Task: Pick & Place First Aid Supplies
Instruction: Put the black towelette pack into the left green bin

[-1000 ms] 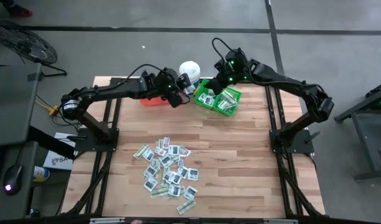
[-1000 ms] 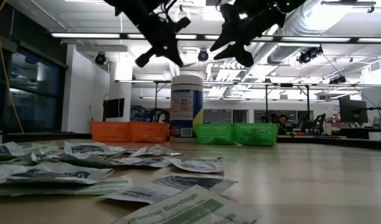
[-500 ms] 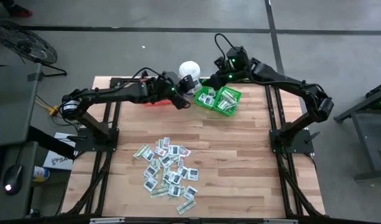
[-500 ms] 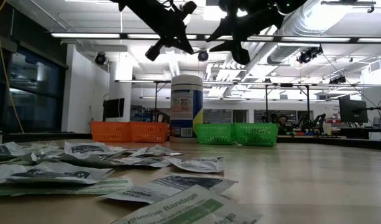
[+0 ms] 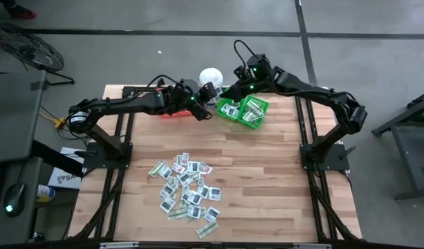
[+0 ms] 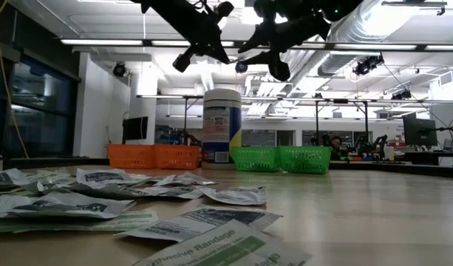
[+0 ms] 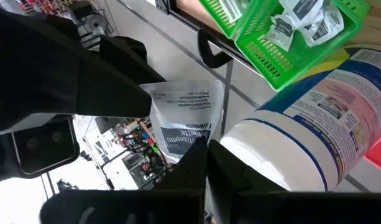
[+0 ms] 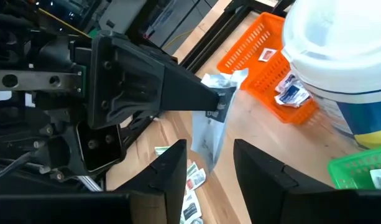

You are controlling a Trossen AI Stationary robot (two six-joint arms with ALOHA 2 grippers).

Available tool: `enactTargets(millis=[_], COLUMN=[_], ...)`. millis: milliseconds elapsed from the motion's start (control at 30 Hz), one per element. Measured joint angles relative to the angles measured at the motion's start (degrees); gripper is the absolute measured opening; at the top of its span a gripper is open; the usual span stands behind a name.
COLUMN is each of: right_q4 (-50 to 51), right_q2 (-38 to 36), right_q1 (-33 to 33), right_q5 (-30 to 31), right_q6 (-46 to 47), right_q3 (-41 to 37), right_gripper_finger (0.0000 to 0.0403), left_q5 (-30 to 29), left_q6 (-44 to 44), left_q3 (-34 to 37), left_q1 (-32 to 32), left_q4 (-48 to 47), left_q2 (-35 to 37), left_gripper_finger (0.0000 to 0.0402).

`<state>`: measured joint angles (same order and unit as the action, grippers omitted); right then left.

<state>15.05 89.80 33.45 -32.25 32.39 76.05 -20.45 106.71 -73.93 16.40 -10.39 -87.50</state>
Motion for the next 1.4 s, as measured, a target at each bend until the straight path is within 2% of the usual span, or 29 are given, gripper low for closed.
enactTargets(millis=[133,433,700,800,1000,1200,1300,1400], right_q4=[-0.22,-0.31,-0.31,-0.31,0.19,5.52,10.18,15.0], right_q2=[0.0,0.0,0.0,0.0,-0.02,-0.26,-0.46,-0.46], right_q1=[0.0,0.0,-0.02,-0.02,0.24,2.31,3.74,4.94], right_q5=[0.24,1.88,1.79,1.79,2.26,4.22,5.57,6.85], right_q6=[-0.97,-2.88,-5.43,-5.44,-5.89,-8.37,-10.81,-13.57], right_q3=[0.0,0.0,0.0,0.0,0.0,0.0,0.0,0.0], right_gripper_finger=[0.0104,0.0008,0.0002,0.0001,0.0001,0.0001,0.0,0.0], left_q5=[0.04,1.27,1.64,1.88,1.63,-3.4,-6.89,-7.23], left_q6=[-0.02,-0.04,-0.64,-3.49,-7.73,-8.45,-10.07,-15.85], left_q3=[0.0,0.0,0.0,0.0,0.0,0.0,0.02,0.02], left_q1=[0.04,0.07,0.09,0.09,0.09,0.09,0.13,1.03], left_q4=[0.0,0.42,0.37,0.39,0.43,-0.65,-1.33,-4.04], left_q2=[-0.02,0.0,-0.02,0.0,0.0,1.1,2.24,4.3], left_gripper_finger=[0.0,0.0,0.0001,0.0006,0.0072,0.0156,0.0181,0.0191])
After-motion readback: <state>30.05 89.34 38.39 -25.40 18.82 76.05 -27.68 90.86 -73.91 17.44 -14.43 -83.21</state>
